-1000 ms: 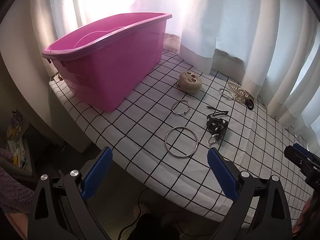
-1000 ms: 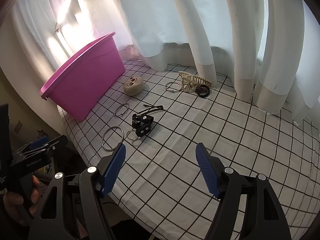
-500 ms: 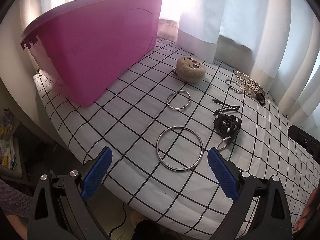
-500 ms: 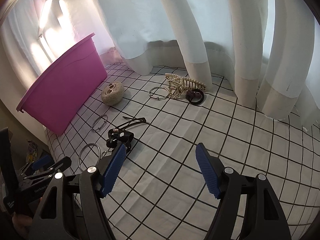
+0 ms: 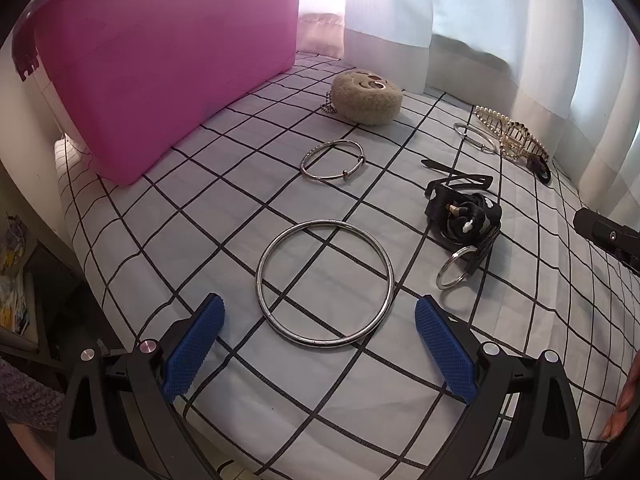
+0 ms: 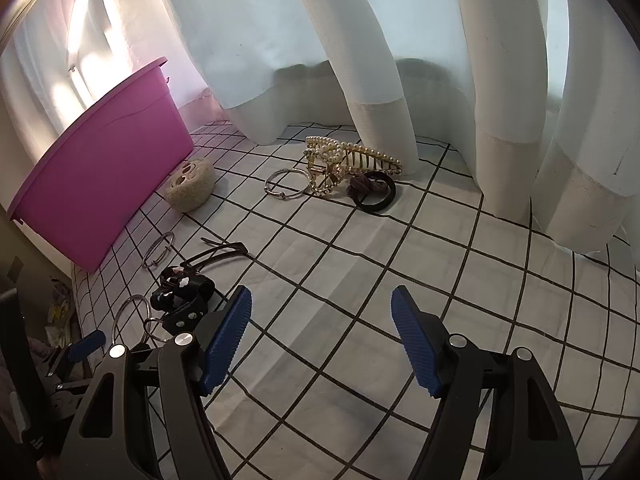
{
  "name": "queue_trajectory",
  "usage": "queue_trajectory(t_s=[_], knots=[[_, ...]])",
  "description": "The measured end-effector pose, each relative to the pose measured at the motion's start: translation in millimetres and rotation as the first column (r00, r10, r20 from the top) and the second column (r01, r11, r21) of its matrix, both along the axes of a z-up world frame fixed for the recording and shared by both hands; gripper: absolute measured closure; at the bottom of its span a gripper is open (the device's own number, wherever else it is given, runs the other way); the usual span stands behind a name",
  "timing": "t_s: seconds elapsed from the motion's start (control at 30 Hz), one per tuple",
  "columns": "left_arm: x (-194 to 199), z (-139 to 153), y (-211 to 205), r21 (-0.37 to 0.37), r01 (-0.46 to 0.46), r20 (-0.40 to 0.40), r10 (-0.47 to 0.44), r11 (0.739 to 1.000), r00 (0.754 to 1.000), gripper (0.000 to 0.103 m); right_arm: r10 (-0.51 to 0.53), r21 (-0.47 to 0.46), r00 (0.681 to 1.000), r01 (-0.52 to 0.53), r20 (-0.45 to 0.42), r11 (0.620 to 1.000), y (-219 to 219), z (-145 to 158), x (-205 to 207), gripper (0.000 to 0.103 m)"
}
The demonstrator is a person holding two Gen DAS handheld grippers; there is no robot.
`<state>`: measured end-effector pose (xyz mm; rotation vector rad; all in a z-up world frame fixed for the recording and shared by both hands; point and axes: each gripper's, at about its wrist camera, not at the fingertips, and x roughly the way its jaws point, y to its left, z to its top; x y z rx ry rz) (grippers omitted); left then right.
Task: Organize jewelry
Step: 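Grasp the black hair tie with the right tool while the left tool moves to the large silver ring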
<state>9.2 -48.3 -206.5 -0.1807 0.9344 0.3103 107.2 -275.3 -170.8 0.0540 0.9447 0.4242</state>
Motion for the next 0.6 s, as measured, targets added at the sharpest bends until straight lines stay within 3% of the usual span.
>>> queue_trajectory(t_s=[0.6], knots=[[13, -3, 1, 0.042, -0.088, 0.071, 0.085, 0.995, 0.994, 0.005, 0.000, -0.138, 1.000, 0.002, 0.017, 0.990, 17, -21, 62, 0.034]])
